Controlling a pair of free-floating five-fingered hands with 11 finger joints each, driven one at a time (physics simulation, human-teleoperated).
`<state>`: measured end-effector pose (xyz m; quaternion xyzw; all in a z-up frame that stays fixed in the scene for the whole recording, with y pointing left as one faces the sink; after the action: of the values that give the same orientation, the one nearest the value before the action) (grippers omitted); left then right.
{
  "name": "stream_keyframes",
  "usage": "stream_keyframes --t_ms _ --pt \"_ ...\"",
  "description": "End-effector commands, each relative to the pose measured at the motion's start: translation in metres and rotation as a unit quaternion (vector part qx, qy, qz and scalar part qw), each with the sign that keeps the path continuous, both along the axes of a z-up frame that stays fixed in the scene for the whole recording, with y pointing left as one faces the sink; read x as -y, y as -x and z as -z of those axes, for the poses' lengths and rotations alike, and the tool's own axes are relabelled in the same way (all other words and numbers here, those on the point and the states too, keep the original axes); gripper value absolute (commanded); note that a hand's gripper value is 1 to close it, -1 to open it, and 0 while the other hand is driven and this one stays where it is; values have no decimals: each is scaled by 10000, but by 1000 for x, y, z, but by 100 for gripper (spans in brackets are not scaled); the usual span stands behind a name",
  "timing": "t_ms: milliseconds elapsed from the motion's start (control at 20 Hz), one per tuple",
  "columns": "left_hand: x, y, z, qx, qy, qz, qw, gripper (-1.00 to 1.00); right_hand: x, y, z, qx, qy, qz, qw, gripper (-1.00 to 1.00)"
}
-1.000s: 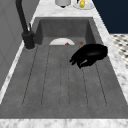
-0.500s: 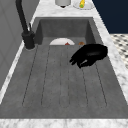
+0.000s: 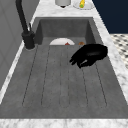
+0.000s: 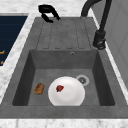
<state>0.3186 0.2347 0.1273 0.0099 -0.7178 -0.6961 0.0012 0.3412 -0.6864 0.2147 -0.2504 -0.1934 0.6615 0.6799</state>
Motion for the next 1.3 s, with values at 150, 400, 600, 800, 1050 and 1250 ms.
stream_keyframes --t_ms 150,400,600,800,1050,1250 --pt "0 0 0 0 0 0 10000 0 -29 -19 -3 279 211 -48 9994 -100" --pt "0 0 0 0 0 0 10000 0 -44 -16 -2 -78 560 -124 9983 -100" --pt "0 0 0 0 0 0 10000 0 -63 -11 0 -363 1000 -104 9943 -100" --pt "0 0 0 0 0 0 10000 0 -79 7 -5 -126 1206 3 9926 -100" --pt "0 0 0 0 0 0 10000 0 -96 15 -19 -37 878 -59 9961 -100" --pt "0 0 0 0 0 0 10000 0 -114 14 -17 -90 730 -163 9972 -100"
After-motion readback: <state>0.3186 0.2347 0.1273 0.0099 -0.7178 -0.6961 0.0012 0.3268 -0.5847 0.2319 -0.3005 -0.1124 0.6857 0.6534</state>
